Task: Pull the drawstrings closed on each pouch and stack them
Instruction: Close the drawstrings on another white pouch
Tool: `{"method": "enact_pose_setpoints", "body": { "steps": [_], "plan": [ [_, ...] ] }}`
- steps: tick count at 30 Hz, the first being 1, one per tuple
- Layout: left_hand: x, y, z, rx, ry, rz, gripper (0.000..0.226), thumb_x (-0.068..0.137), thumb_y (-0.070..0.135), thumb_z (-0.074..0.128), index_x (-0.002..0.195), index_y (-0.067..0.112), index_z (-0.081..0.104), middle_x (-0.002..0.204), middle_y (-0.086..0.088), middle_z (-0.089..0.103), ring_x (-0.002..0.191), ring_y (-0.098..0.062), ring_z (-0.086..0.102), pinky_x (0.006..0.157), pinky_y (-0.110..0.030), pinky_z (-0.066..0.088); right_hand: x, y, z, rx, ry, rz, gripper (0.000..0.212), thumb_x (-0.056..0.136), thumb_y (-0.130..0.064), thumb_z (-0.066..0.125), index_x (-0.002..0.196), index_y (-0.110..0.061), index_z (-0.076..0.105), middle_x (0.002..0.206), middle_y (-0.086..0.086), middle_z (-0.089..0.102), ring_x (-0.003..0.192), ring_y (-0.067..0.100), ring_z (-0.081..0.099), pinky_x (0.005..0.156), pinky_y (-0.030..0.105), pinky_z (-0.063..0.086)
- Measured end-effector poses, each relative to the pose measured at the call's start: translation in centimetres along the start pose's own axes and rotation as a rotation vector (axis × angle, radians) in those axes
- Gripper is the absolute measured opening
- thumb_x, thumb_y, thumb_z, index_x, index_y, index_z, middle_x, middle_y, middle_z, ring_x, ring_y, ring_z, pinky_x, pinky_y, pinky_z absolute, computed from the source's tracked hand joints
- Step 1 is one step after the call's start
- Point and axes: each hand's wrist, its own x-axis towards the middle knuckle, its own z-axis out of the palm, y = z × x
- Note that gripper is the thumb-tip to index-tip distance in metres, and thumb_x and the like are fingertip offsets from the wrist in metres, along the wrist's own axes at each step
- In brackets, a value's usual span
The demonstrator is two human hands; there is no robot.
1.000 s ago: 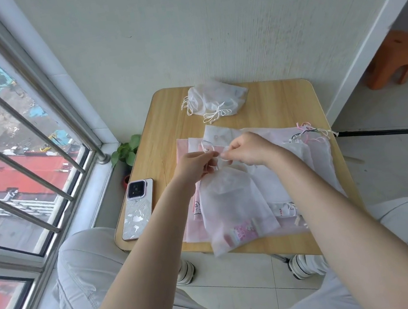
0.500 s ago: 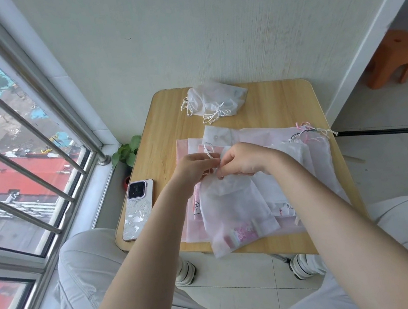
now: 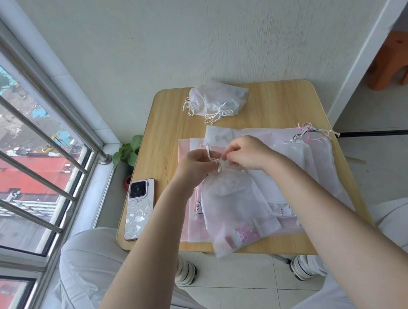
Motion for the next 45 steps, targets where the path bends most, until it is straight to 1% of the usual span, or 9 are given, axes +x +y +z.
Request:
{"method": "enact_pose_setpoints", "body": {
  "steps": [3, 6, 9, 15, 20, 24, 34, 40, 45],
  "plan": [
    [-0.1, -0.1, 0.1, 0.032, 0.022, 0.069, 0.023, 0.080, -0.006, 0.067, 0.087, 0.015, 0.070, 0.081, -0.006, 0.068, 0.073, -0.013, 0.062, 0.073, -0.023, 0.050, 0.7, 0.6, 0.6, 0.074, -0.034, 0.027, 0.025, 0.088, -0.001, 0.049, 0.089, -0.012, 0.072, 0.076, -0.007, 0.066, 0.073, 0.010, 0.060, 0.066, 0.019, 0.046],
    [0.0, -0.4, 0.4, 0.109, 0.083, 0.147, 0.019, 0.076, -0.001, 0.075, 0.083, 0.016, 0.070, 0.085, -0.004, 0.072, 0.073, -0.011, 0.061, 0.076, -0.024, 0.049, 1.1, 1.2, 1.7, 0.233, -0.142, 0.024, 0.019, 0.087, 0.000, 0.060, 0.098, -0.007, 0.073, 0.091, 0.007, 0.071, 0.083, 0.014, 0.064, 0.081, 0.022, 0.049],
    [0.1, -0.9, 0.6, 0.311, 0.237, 0.249, 0.018, 0.074, 0.008, 0.078, 0.083, 0.021, 0.068, 0.081, 0.011, 0.069, 0.075, -0.007, 0.058, 0.070, -0.011, 0.041, 1.5, 1.6, 2.0, 0.398, -0.097, 0.048, 0.026, 0.087, 0.003, 0.062, 0.110, -0.005, 0.068, 0.100, 0.014, 0.072, 0.089, 0.019, 0.068, 0.083, 0.021, 0.052],
    [0.0, -1.6, 1.1, 0.415, 0.360, 0.344, 0.008, 0.080, 0.013, 0.072, 0.087, 0.018, 0.071, 0.076, 0.017, 0.062, 0.086, -0.009, 0.054, 0.067, -0.001, 0.033, 1.7, 1.7, 1.9, 0.473, -0.056, 0.078, 0.023, 0.081, 0.003, 0.066, 0.100, -0.009, 0.069, 0.102, 0.018, 0.072, 0.084, 0.020, 0.068, 0.084, 0.031, 0.053],
    [0.3, -1.4, 1.2, 0.456, 0.358, 0.265, 0.004, 0.080, 0.022, 0.072, 0.085, 0.023, 0.072, 0.071, 0.015, 0.059, 0.081, -0.012, 0.057, 0.060, -0.008, 0.032, 1.4, 1.5, 1.5, 0.504, -0.064, 0.075, 0.025, 0.076, 0.006, 0.070, 0.097, -0.007, 0.067, 0.094, 0.015, 0.070, 0.079, 0.023, 0.065, 0.075, 0.031, 0.054],
    [0.3, -1.1, 1.3, 0.366, 0.325, 0.182, 0.004, 0.083, 0.022, 0.069, 0.085, 0.024, 0.071, 0.068, 0.014, 0.063, 0.070, -0.005, 0.059, 0.056, -0.009, 0.036, 1.3, 1.4, 1.4, 0.472, -0.082, 0.036, 0.027, 0.077, 0.006, 0.069, 0.100, -0.007, 0.065, 0.088, 0.010, 0.069, 0.078, 0.019, 0.066, 0.075, 0.027, 0.052],
    [0.2, -0.5, 1.4, 0.100, 0.249, 0.083, 0.014, 0.078, 0.014, 0.071, 0.080, 0.027, 0.076, 0.077, 0.016, 0.072, 0.082, -0.005, 0.067, 0.075, -0.023, 0.050, 1.0, 1.4, 1.3, 0.418, -0.044, -0.020, 0.033, 0.079, 0.000, 0.072, 0.109, -0.009, 0.064, 0.087, 0.003, 0.065, 0.071, 0.007, 0.061, 0.057, 0.011, 0.045],
    [0.1, -0.5, 1.3, -0.005, 0.206, 0.043, 0.008, 0.078, 0.015, 0.072, 0.080, 0.009, 0.077, 0.066, 0.008, 0.065, 0.066, -0.011, 0.055, 0.064, -0.028, 0.043, 1.3, 1.7, 1.5, 0.356, -0.047, -0.008, 0.024, 0.081, -0.011, 0.076, 0.103, -0.005, 0.070, 0.093, 0.005, 0.070, 0.087, 0.014, 0.066, 0.084, 0.023, 0.052],
    [0.1, -0.5, 1.1, -0.063, 0.187, 0.027, 0.013, 0.083, 0.015, 0.069, 0.086, 0.006, 0.077, 0.072, 0.001, 0.065, 0.068, -0.011, 0.053, 0.065, -0.023, 0.041, 1.1, 1.4, 1.0, 0.272, -0.032, 0.022, 0.017, 0.081, -0.020, 0.078, 0.091, -0.007, 0.071, 0.077, -0.003, 0.065, 0.068, 0.004, 0.057, 0.058, 0.011, 0.043]
  ]
}}
